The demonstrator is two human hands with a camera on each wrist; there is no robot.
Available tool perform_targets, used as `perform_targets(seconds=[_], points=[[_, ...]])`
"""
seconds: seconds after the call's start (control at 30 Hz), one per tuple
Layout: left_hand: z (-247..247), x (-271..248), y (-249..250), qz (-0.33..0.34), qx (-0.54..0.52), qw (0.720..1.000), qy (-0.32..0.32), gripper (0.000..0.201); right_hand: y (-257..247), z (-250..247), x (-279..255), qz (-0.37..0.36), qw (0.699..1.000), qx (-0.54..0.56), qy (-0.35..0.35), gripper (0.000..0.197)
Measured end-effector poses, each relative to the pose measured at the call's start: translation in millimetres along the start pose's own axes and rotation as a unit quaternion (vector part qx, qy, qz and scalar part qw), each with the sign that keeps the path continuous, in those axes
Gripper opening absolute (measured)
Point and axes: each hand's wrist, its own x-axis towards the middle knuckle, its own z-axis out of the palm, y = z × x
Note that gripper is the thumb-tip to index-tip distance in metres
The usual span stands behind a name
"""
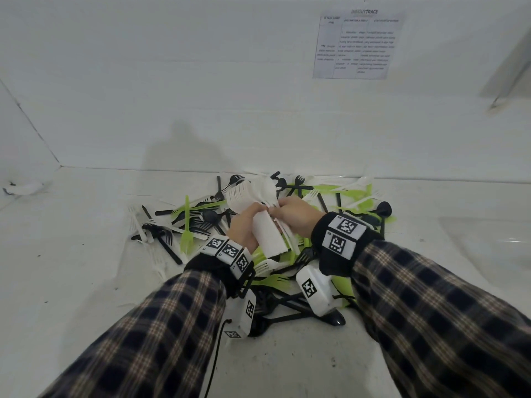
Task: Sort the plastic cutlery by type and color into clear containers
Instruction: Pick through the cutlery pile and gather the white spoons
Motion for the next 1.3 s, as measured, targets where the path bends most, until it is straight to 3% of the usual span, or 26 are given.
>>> perform_targets(seconds=[0.07, 0.2, 0.3, 0.47, 0.57, 0.7, 0.87, 0.97, 1.1, 1.3], points=[[-0.6, 2.0, -0.7, 0.006, 0.0, 1.0, 0.013, 0.044, 0.5, 3.3, -4.4, -0.025, 0.999, -0.02, 0.017, 0.018], [0.7, -2.1, -0.3, 0.015, 0.022, 1.0, 0.001, 0.023, 3.1, 5.4, -5.8, -0.069, 0.992, -0.093, 0.04, 0.021], [2.7, -2.6, 0.2, 0.011, 0.034, 0.999, 0.0, 0.019, 3.4, 4.9, -6.3, -0.077, 0.99, -0.109, 0.04, 0.026], [-2.2, 9.0, -5.2, 0.021, 0.044, 0.998, 0.026, 0.054, 8.4, 2.6, -3.6, -0.068, 0.996, -0.028, 0.04, 0.024], [-5.8, 10.3, -5.4, 0.039, 0.027, 0.998, 0.032, 0.057, 9.1, 1.8, -2.8, -0.052, 0.994, 0.053, 0.075, 0.025], [-6.5, 10.1, -4.0, 0.027, 0.008, 0.999, 0.024, 0.071, 7.7, 4.2, -1.3, -0.039, 0.985, 0.13, 0.103, 0.01], [-16.3, 36.7, -16.6, 0.004, 0.018, 0.999, 0.042, 0.088, 11.0, 5.1, 6.1, -0.038, 0.984, 0.081, 0.152, 0.014], [-11.8, 27.7, -12.8, 0.0, 0.029, 0.999, 0.034, 0.081, 11.4, 5.5, 4.8, -0.049, 0.991, 0.048, 0.117, 0.018], [2.4, -1.4, -0.7, 0.005, 0.006, 1.0, 0.016, 0.047, 10.5, 9.6, 3.5, -0.058, 0.995, -0.004, 0.087, 0.031], [-1.0, -3.9, -2.9, 0.042, 0.008, 0.999, 0.028, 0.039, 6.5, 10.8, 1.5, -0.052, 0.997, -0.029, 0.056, 0.02]])
